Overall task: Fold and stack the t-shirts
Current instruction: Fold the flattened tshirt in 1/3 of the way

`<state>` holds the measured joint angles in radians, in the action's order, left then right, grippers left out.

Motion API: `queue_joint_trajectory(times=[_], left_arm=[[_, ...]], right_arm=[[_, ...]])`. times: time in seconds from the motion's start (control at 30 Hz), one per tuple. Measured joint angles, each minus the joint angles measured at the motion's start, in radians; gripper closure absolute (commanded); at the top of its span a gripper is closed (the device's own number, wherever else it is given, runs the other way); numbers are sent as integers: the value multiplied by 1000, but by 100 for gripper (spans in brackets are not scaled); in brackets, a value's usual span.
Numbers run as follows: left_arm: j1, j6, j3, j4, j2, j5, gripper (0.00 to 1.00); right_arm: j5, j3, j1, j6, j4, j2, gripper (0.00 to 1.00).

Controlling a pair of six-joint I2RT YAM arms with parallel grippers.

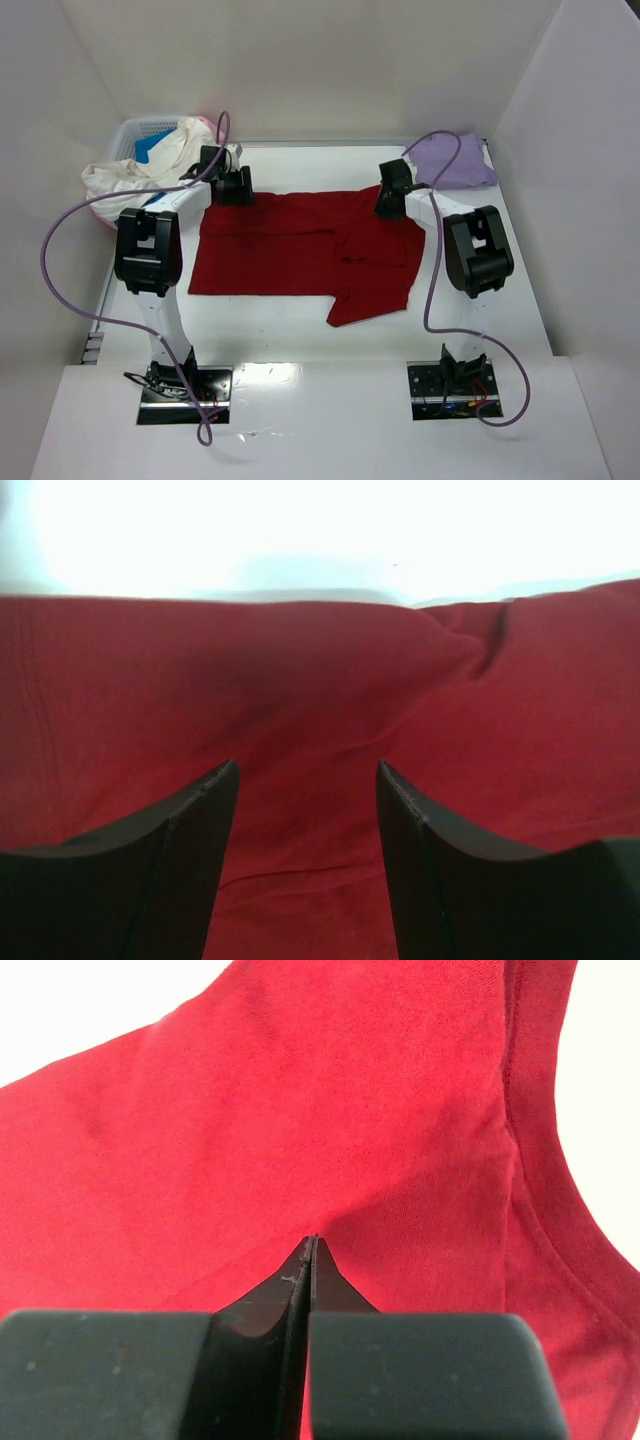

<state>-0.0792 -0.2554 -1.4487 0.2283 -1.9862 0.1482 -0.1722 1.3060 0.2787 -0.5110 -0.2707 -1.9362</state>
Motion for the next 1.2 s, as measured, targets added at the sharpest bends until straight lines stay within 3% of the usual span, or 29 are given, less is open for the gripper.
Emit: queue_joint_trajectory(times=[0.2, 0.5, 0.67, 0.8, 1.1, 1.2], left_arm=[[0, -13, 27, -12, 0, -29, 35], [0, -16, 27, -11, -10, -46, 23], [0, -18, 27, -11, -10, -47, 22], [0, -19, 19, -4, -27, -42, 34], [0, -35, -5, 3, -87, -23, 32], [0, -35, -14, 17, -87, -25, 39]], right_arm=[[-42, 47, -3, 13, -26, -83, 100], [-47, 85, -53, 19, -71, -105, 100], [-42, 111, -114, 33, -90, -119, 100], [-29, 115, -147, 55, -92, -121, 100], [-18, 205, -109, 118, -107, -182, 100], [-14, 236, -73, 127, -107, -203, 100]])
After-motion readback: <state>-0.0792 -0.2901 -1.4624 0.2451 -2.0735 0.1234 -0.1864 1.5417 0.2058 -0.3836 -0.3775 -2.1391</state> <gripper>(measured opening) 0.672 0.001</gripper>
